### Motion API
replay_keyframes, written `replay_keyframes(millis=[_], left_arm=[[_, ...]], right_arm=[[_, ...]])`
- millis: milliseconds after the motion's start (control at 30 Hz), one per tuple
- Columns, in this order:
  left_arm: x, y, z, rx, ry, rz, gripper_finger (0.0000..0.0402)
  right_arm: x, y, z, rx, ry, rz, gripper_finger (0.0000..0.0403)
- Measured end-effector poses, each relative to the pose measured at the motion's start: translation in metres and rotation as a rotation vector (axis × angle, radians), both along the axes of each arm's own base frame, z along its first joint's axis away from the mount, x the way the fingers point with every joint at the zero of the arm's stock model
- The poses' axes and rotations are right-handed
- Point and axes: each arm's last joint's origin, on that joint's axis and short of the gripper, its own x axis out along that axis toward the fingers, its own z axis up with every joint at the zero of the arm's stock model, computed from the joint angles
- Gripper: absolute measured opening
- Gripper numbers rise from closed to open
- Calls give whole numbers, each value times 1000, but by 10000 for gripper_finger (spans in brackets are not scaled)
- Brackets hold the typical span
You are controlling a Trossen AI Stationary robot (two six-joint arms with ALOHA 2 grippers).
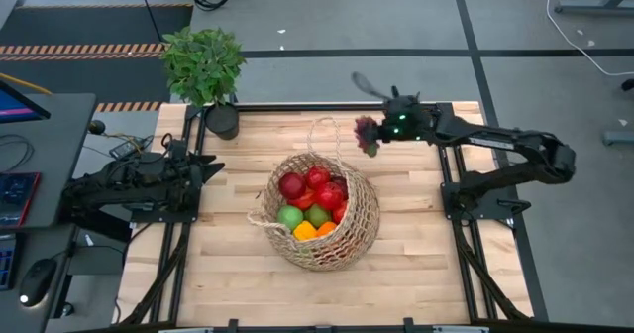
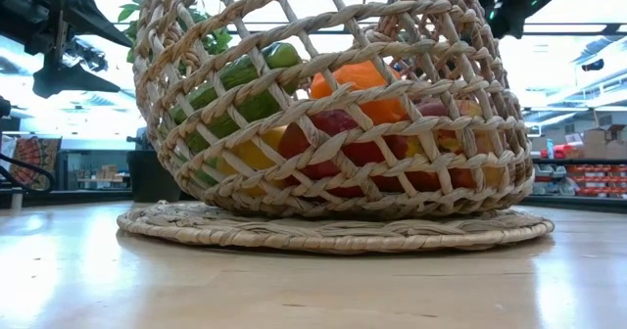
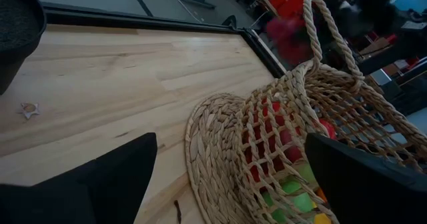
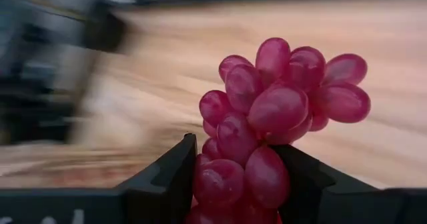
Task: Build produce basket
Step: Put the pink grapes into the brown basket
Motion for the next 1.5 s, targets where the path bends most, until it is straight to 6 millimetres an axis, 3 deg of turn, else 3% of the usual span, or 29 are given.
replay_keyframes(millis=[300, 500, 833, 1200, 1300, 1500], left_arm=[[0, 0, 0, 0, 0, 0, 390], [0, 0, 0, 0, 0, 0, 390], [0, 0, 0, 0, 0, 0, 390], [0, 0, 0, 0, 0, 0, 390], [0, 0, 0, 0, 0, 0, 390], [0, 0, 0, 0, 0, 0, 390]], right_arm=[[-9, 20, 88, -243, -689, 190, 174], [-5, 44, 117, -346, -993, 307, 175], [50, 78, 109, -264, -965, 412, 175], [100, 82, 142, -302, -1024, 676, 174], [109, 85, 153, -465, -1037, 737, 174], [124, 96, 155, -1065, -924, 807, 174]])
